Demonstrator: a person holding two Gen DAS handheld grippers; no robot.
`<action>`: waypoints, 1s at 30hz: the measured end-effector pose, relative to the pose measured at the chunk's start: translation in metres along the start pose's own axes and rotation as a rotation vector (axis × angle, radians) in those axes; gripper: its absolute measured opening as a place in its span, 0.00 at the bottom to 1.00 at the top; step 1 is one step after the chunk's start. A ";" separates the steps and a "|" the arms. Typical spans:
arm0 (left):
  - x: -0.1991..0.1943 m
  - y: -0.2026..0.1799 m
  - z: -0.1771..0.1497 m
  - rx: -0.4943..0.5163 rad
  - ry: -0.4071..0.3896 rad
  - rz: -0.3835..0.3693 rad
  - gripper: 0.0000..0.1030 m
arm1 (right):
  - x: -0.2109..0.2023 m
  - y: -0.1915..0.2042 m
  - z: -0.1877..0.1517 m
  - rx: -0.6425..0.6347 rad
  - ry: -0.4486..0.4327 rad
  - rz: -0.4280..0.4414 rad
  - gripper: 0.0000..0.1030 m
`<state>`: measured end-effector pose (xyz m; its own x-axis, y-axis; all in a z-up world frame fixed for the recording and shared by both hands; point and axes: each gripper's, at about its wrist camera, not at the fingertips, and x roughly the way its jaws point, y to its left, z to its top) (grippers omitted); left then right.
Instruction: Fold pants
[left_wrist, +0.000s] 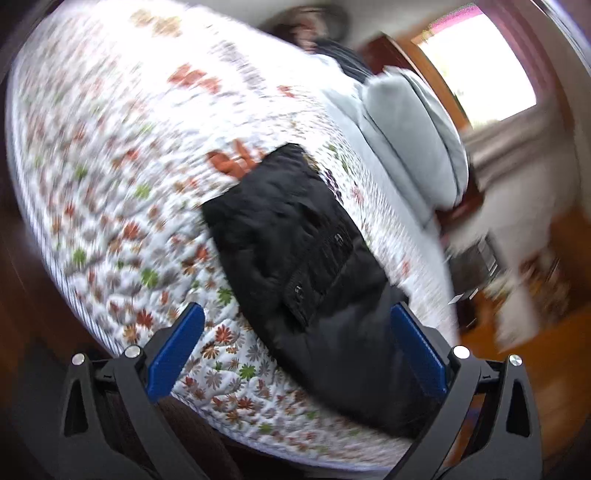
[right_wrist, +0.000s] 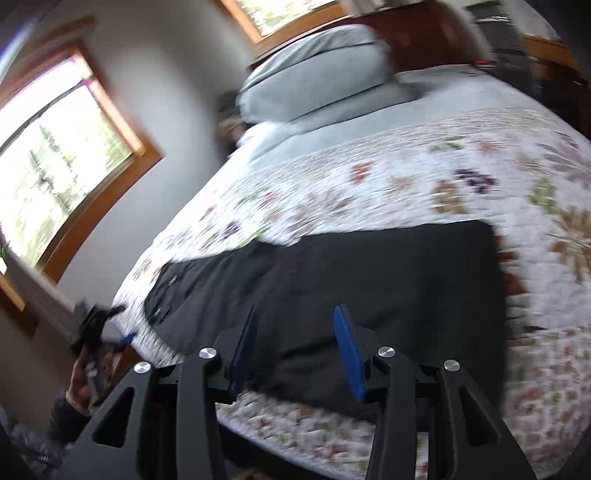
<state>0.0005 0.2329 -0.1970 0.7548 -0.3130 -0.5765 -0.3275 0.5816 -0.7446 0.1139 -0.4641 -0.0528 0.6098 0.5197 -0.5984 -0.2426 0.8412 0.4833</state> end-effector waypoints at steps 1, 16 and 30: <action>0.002 0.010 0.002 -0.069 0.007 -0.043 0.97 | -0.003 -0.009 0.002 0.026 -0.008 -0.021 0.44; 0.051 0.033 0.019 -0.268 0.060 -0.182 0.97 | -0.005 -0.057 -0.007 0.152 -0.011 -0.117 0.44; 0.092 0.018 0.013 -0.249 0.100 -0.234 0.96 | 0.007 -0.050 -0.008 0.129 0.020 -0.129 0.45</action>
<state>0.0717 0.2242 -0.2592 0.7702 -0.4956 -0.4014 -0.2901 0.2884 -0.9125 0.1242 -0.5014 -0.0868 0.6142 0.4123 -0.6728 -0.0638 0.8758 0.4785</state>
